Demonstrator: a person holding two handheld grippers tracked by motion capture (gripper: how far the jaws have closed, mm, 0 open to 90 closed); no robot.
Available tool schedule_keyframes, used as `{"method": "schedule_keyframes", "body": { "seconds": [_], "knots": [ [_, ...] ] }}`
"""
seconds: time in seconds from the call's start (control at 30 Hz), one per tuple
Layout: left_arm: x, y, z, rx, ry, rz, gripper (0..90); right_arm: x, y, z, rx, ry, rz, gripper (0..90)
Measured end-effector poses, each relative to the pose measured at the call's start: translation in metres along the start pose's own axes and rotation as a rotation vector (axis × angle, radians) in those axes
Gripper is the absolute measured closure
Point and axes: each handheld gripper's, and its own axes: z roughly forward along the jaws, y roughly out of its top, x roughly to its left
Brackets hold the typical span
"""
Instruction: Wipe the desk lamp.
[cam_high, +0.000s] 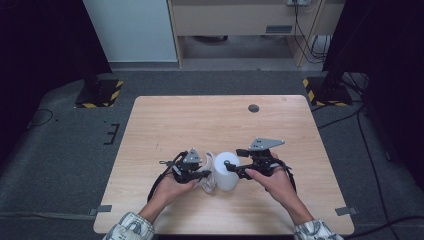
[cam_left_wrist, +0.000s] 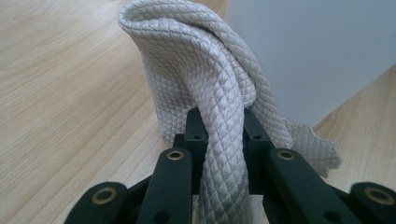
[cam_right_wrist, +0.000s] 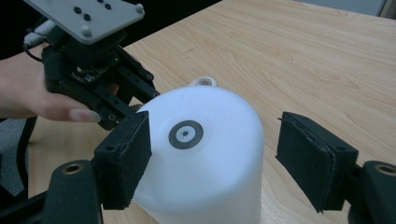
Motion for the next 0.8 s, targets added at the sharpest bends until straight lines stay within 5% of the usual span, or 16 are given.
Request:
{"method": "schedule_keyframes", "body": {
  "seconds": [0.4, 0.57, 0.8],
  "knots": [
    [-0.030, -0.003, -0.021, -0.018, -0.096, 0.040, 76.7, 0.001, 0.000, 0.000, -0.003, 0.007, -0.001, 29.4],
    [-0.042, 0.001, -0.018, -0.022, -0.126, 0.066, 76.7, 0.002, 0.000, 0.000, -0.002, 0.006, -0.002, 30.2],
    [-0.044, -0.002, -0.002, 0.048, -0.122, 0.084, 76.7, 0.003, 0.001, 0.001, 0.001, 0.005, -0.005, 30.8]
  ]
}}
